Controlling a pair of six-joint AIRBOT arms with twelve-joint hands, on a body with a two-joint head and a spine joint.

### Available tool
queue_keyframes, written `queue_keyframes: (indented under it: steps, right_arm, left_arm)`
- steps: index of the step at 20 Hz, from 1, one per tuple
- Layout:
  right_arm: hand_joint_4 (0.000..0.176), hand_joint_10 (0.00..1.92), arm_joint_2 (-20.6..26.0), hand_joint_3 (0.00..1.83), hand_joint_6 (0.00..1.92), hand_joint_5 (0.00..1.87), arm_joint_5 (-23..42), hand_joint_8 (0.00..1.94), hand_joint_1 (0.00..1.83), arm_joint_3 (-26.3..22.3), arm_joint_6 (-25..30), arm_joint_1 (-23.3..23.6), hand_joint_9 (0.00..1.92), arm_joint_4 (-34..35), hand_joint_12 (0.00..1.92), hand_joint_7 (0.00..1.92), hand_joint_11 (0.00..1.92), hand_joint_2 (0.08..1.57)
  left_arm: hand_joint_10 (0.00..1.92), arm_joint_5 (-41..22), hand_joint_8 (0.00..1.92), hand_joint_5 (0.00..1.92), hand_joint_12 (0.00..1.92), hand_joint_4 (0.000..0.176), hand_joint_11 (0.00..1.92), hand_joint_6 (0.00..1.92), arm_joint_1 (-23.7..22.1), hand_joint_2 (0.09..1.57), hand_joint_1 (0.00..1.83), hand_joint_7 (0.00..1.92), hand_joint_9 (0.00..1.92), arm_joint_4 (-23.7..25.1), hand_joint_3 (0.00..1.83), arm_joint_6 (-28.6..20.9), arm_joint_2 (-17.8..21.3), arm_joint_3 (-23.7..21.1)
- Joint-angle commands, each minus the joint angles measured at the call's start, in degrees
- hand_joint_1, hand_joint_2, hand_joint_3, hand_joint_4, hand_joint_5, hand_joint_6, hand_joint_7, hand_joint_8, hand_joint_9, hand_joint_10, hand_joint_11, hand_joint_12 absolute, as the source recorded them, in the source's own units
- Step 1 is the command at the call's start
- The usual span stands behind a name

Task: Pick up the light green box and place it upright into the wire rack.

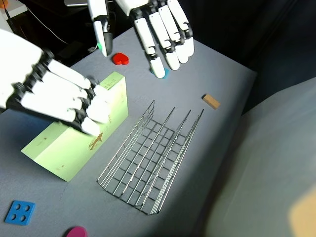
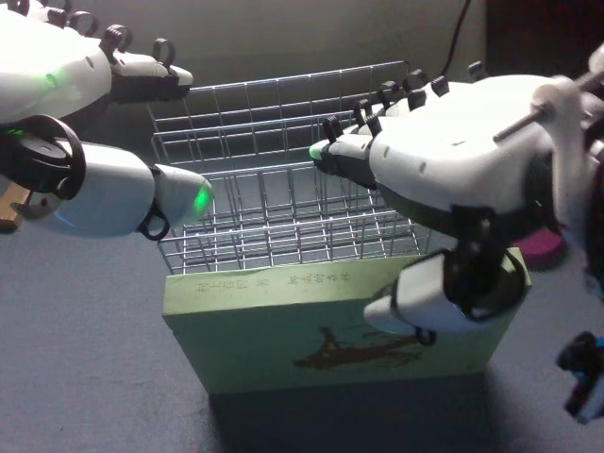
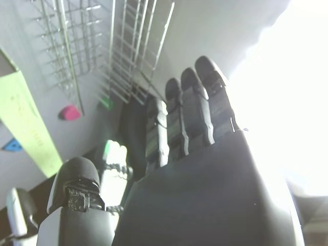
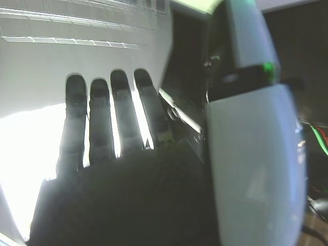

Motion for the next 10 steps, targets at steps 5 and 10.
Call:
queue_keyframes:
  steps: [5, 10]
  right_arm:
    - [0.0, 0.0, -4.5, 0.0, 0.0, 0.1, 0.9, 0.0, 0.83, 4.6, -4.6, 3.6, 0.01, 5.3, 0.36, 0.1, 0.0, 1.0]
    - [0.0, 0.0, -7.5, 0.0, 0.0, 0.1, 0.4, 0.0, 0.84, 7.6, -8.1, 4.7, 0.01, 13.0, 0.32, 0.09, 0.0, 1.01]
  left_arm:
    - [0.0, -3.6, 0.0, 0.18, 0.55, 0.103, 0.0, 0.0, -0.2, 1.21, 0.08, 0.22, 0.18, 3.8, 0.0, 1.2, 2.3, 1.5]
    - [0.0, -4.2, 0.0, 0.18, 0.54, 0.102, 0.0, 0.0, -0.2, 1.22, 0.08, 0.23, 0.18, 3.8, 0.0, 2.5, 5.7, 2.1]
